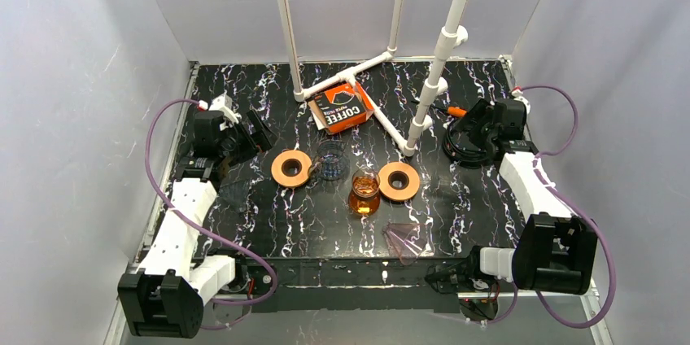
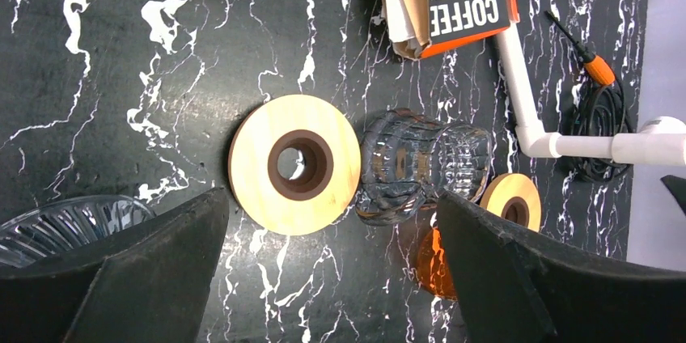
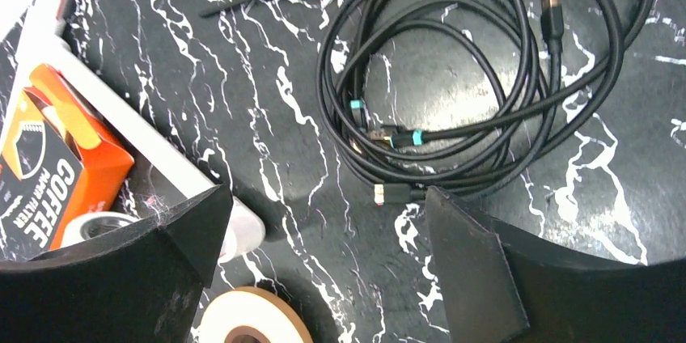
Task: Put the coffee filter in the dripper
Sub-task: Adjust the coffee server at the center of the board, then pick up the dripper holder from the center of the board.
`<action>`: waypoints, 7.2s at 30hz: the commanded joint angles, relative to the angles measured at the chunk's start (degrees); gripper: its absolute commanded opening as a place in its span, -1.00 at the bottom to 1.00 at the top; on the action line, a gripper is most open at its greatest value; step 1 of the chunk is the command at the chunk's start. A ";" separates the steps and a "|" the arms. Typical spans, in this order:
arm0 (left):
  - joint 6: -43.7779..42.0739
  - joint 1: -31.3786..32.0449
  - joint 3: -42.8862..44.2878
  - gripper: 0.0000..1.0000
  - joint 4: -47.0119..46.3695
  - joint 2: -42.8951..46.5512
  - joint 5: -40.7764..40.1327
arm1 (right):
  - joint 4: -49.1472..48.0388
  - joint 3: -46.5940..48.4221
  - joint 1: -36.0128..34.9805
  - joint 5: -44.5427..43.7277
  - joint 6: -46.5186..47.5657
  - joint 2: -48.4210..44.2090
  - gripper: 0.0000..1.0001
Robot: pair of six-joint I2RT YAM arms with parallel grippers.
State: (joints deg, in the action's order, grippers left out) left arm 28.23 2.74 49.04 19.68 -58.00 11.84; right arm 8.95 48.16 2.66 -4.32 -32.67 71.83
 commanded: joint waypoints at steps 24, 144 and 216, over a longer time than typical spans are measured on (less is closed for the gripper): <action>5.18 -0.17 0.07 0.99 1.29 -6.40 11.16 | 14.60 -6.85 -5.27 20.71 6.22 -12.01 0.97; 3.31 11.09 -0.46 -0.92 -0.69 -16.50 -6.59 | 11.09 7.17 -38.11 14.26 7.92 -5.19 0.97; 7.98 36.53 -1.35 -0.22 -13.95 -4.96 -4.28 | -10.29 1.31 -38.12 34.43 -10.36 0.67 -0.97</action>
State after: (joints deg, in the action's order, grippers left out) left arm 34.59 39.11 47.72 9.65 -64.42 6.48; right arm -1.89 50.70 -35.40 31.46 -44.91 73.12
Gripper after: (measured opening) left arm 0.419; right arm 0.223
